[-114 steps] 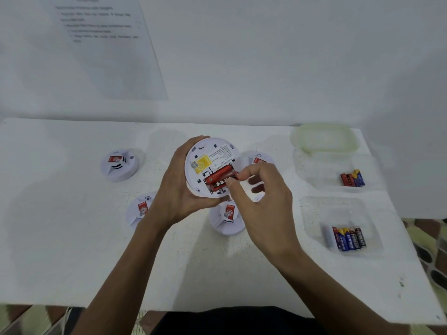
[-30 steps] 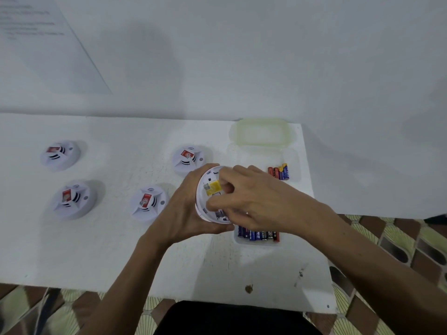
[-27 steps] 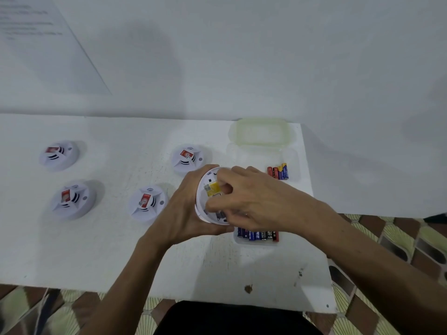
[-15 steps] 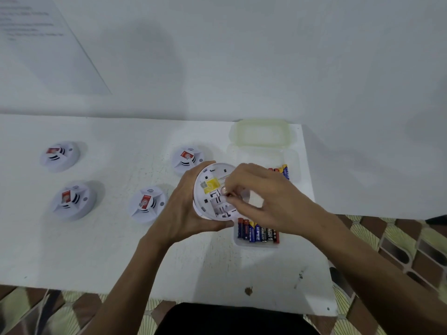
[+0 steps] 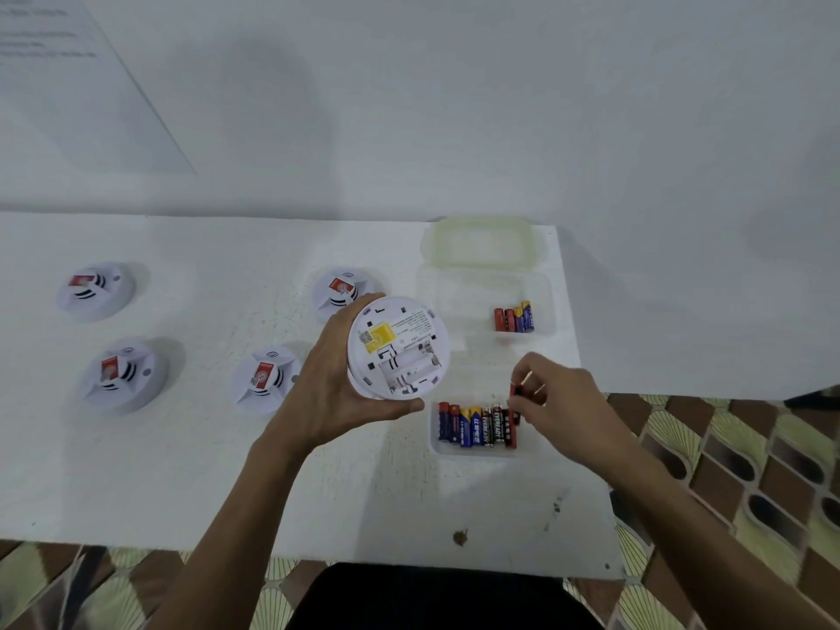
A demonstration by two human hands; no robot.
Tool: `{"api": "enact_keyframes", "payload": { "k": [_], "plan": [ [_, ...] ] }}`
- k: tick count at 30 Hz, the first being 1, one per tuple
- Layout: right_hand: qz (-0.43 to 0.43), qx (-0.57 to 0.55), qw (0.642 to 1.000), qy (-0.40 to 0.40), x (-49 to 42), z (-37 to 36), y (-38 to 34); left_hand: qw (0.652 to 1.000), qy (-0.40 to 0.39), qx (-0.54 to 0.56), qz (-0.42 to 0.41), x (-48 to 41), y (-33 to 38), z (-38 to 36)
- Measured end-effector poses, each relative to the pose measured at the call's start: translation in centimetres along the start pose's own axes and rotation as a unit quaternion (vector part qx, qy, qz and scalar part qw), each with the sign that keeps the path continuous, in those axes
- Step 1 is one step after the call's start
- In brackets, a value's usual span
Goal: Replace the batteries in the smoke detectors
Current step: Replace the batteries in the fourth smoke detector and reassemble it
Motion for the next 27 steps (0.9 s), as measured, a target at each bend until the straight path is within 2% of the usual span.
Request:
{"api": "enact_keyframes", "payload": {
  "k": [9,13,18,21,23,27],
  "plan": [
    [-0.063,0.165,0.983,-0.048,-1.1,-2.8,2.3,1.000,-0.002,0.009,0.004,0.2,-0.3,-0.4],
    [-0.071,0.203,0.973,-0.080,-1.4,-3.2,2.1,1.000,-0.006,0.018,0.010,0.3,-0.4,-0.4],
    [-0.058,0.161,0.984,-0.050,-2.0,-1.2,1.8,0.999,-0.010,0.030,0.019,0.1,-0.3,-0.2],
    [-0.049,0.058,0.996,-0.045,-2.4,0.9,0.7,0.999,-0.006,0.027,0.024,-0.1,-0.3,-0.1],
    [-0.027,0.021,0.999,-0.011,-3.1,2.5,-0.4,0.999,-0.003,0.026,0.020,-0.4,-0.2,0.0],
    [0.029,0.075,0.995,0.059,-6.5,4.1,-1.2,0.999,-0.007,0.028,0.017,-1.1,0.1,0.0]
  ]
}}
Point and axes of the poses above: each hand's wrist, its own x-axis away from the middle knuckle, its own z-axis out of the back of the hand, y = z × x, the point moved 6 cm from there along -x, towards the middle knuckle, and after that the axes turned 3 degrees about z, right-handed, at the moved point
